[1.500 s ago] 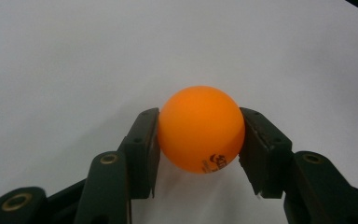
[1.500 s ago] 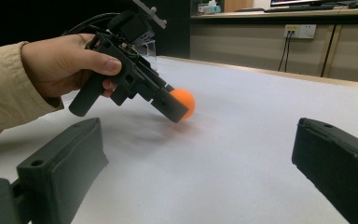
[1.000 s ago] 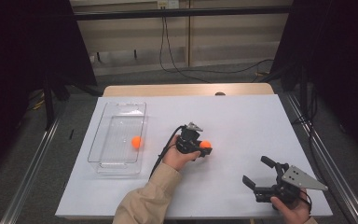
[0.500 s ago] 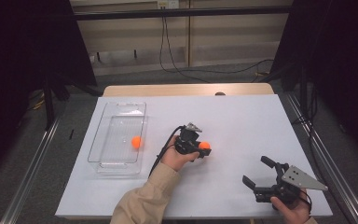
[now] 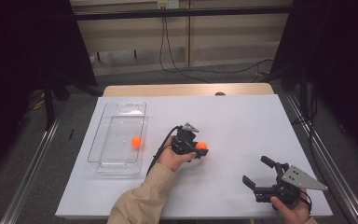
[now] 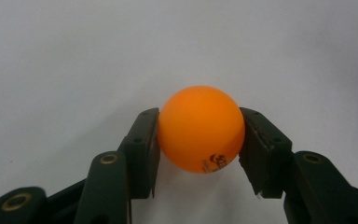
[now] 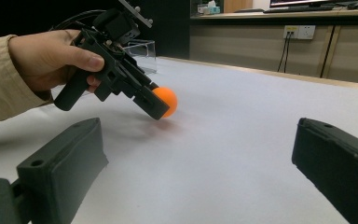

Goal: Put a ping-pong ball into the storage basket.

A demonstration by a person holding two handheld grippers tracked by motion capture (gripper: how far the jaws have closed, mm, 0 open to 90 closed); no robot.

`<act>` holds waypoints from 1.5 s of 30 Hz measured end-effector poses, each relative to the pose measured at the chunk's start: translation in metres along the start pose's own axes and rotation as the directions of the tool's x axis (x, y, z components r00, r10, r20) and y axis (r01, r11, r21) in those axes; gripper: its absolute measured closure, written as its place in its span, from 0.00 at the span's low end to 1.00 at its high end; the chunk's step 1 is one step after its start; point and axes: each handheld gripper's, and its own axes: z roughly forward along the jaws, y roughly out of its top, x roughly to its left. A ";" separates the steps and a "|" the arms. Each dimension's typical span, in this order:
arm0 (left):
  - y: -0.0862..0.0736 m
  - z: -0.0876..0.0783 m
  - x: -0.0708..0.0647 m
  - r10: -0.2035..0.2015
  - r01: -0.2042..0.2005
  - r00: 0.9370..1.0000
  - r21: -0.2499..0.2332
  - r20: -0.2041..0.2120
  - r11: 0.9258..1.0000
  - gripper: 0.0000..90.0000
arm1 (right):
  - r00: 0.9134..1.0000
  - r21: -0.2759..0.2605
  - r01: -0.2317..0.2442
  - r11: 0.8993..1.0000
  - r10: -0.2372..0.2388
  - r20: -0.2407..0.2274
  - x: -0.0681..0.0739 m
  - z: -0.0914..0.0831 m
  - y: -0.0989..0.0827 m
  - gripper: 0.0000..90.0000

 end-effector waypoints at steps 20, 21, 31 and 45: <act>-0.006 -0.013 0.009 -0.028 0.029 1.000 -0.013 0.006 1.000 0.56 | 1.000 -0.001 0.002 1.000 -0.002 -0.002 0.001 0.000 0.000 0.02; -0.006 -0.014 0.009 -0.034 0.034 0.999 -0.013 0.006 0.999 0.56 | 1.000 -0.002 0.002 1.000 -0.002 -0.001 0.000 0.000 0.000 0.02; -0.008 -0.022 0.011 -0.044 0.044 0.999 -0.019 0.009 0.999 0.57 | 1.000 -0.003 0.005 1.000 -0.005 -0.003 0.001 0.000 0.001 0.02; -0.006 -0.034 0.016 -0.058 0.058 0.998 -0.041 -0.005 0.997 0.56 | 1.000 -0.006 0.006 1.000 -0.007 -0.004 0.001 0.000 0.001 0.02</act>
